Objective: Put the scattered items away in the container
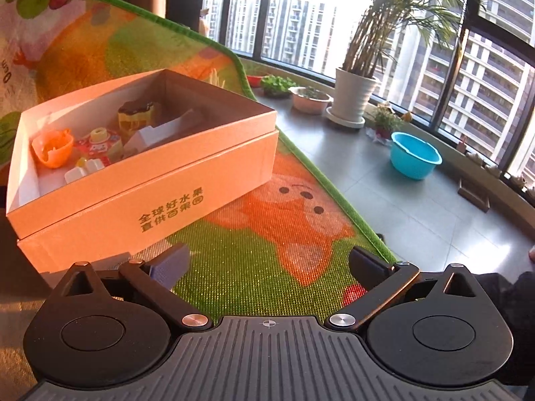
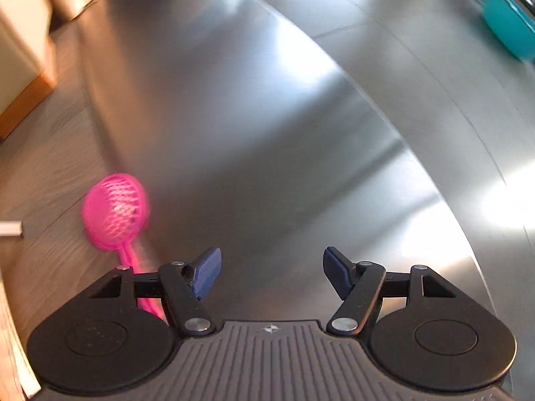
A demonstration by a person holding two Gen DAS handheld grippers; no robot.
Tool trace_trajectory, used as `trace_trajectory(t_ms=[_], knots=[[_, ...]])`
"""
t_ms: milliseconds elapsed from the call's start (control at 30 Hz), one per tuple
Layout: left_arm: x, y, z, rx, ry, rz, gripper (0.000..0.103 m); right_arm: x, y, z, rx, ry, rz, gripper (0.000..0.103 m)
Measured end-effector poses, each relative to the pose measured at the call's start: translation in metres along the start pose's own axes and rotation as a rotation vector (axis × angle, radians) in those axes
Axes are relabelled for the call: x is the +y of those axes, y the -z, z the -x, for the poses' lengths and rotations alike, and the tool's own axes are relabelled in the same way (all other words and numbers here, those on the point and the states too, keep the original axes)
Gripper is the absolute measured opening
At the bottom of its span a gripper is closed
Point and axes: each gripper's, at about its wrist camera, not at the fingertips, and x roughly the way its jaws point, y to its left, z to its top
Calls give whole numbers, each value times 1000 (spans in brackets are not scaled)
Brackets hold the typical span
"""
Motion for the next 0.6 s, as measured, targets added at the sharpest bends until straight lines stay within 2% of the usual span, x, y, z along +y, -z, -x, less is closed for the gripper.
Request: trace_trajectory(t_ms=[100,200,333,433,533,600], knots=[[4,-1,0,-4,21,21,103,39,-2,-6,4,-80,38,71],[7,-1,1,-14,36,44,103,53,-3,-9,-6,-121,19,80],[9,-2,0,-23,45,64,103,59,-4,-6,-107,-77,38,82],[10,-2,0,-26,47,70,103,72,0,-11,-175,-43,172,82],[12,-2,1,-34,59,92,103,95,10,-20,-200,-44,351,82],[16,-1,2,-44,72,117,103,110,15,-25,-208,-50,420,82]])
